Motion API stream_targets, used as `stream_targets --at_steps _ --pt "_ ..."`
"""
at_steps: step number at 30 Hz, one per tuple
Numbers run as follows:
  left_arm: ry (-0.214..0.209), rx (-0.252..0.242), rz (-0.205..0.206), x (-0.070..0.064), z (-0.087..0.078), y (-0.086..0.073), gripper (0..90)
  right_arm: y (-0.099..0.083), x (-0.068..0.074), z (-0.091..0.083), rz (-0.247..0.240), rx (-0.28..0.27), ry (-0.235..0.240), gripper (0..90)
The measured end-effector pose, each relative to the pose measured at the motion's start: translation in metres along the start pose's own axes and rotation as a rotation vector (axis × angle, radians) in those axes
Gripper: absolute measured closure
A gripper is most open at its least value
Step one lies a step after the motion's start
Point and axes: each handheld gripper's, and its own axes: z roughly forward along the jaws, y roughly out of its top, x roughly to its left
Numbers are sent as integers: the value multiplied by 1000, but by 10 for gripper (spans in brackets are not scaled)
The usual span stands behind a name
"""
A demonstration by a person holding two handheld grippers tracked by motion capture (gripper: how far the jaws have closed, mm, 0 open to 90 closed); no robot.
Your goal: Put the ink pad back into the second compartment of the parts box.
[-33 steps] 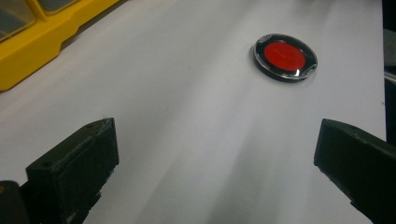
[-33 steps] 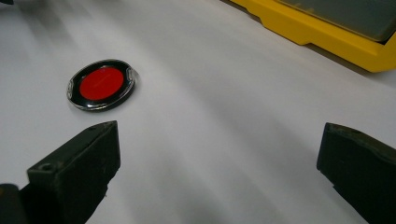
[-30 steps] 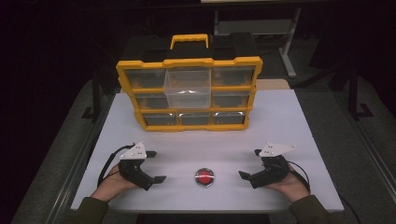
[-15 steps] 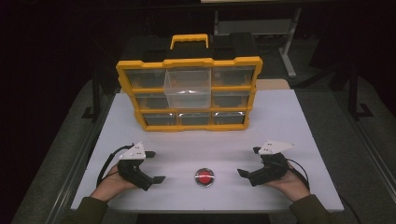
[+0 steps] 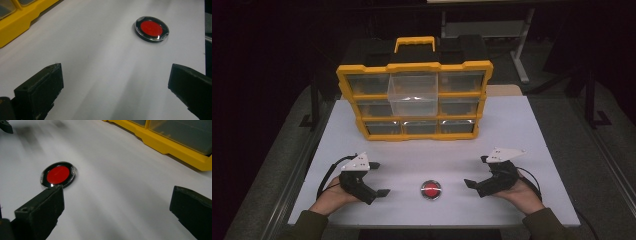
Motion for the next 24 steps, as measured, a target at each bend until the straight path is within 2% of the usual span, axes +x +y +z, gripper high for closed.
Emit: stream_targets --at_steps 24 --pt "13 2 6 0 -1 -1 0 17 2 8 -24 12 35 0"
